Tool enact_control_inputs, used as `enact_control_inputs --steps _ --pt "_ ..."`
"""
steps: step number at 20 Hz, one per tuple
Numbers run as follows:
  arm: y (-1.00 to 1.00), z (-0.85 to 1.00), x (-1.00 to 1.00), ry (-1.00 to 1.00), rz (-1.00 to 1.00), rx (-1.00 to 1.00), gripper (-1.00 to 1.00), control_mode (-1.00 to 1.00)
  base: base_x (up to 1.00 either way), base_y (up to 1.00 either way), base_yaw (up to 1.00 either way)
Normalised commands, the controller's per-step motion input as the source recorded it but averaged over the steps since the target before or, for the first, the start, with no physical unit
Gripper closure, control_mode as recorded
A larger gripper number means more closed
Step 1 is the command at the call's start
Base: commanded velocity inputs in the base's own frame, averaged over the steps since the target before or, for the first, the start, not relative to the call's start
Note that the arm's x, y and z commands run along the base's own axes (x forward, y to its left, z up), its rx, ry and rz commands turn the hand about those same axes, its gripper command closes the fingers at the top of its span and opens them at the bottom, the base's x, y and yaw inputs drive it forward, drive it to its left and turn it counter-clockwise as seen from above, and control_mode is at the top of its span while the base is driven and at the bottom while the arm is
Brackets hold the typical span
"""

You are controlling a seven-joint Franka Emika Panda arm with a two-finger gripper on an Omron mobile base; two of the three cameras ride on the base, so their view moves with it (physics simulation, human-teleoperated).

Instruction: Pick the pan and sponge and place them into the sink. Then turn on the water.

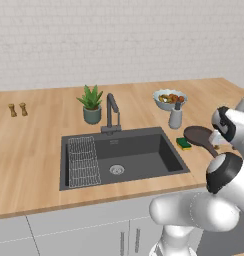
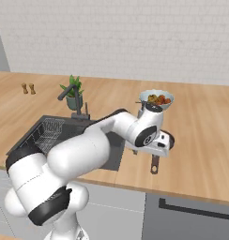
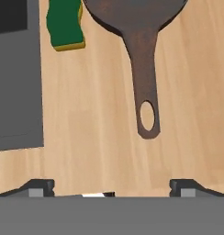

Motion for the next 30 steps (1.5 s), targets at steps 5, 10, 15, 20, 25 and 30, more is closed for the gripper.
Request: enact_control_inputs --steps 5,10,15,20,25,30 --pt "-0.06 -0.39 0.42 0.02 0.0 0.0 -1.0 -1.0 0.0 0.0 0.0" --pt "-0.3 -0.26 0.22 0.01 0.0 0.0 -1.0 -1.0 0.0 0.0 0.0" --pt "-0.24 -0.25 0.21 0.02 0.0 0.0 -1.0 -1.0 0.0 0.0 0.0" --pt "0.0 -0.27 0.33 0.04 0.0 0.0 -1.0 -1.0 0.0 0.0 0.0" --pt "-0.02 -0.22 0.33 0.0 0.0 0.0 -1.0 -1.0 0.0 0.0 0.0" --pt "-0.02 -0.23 0.3 0.0 0.0 0.0 -1.0 -1.0 0.0 0.0 0.0"
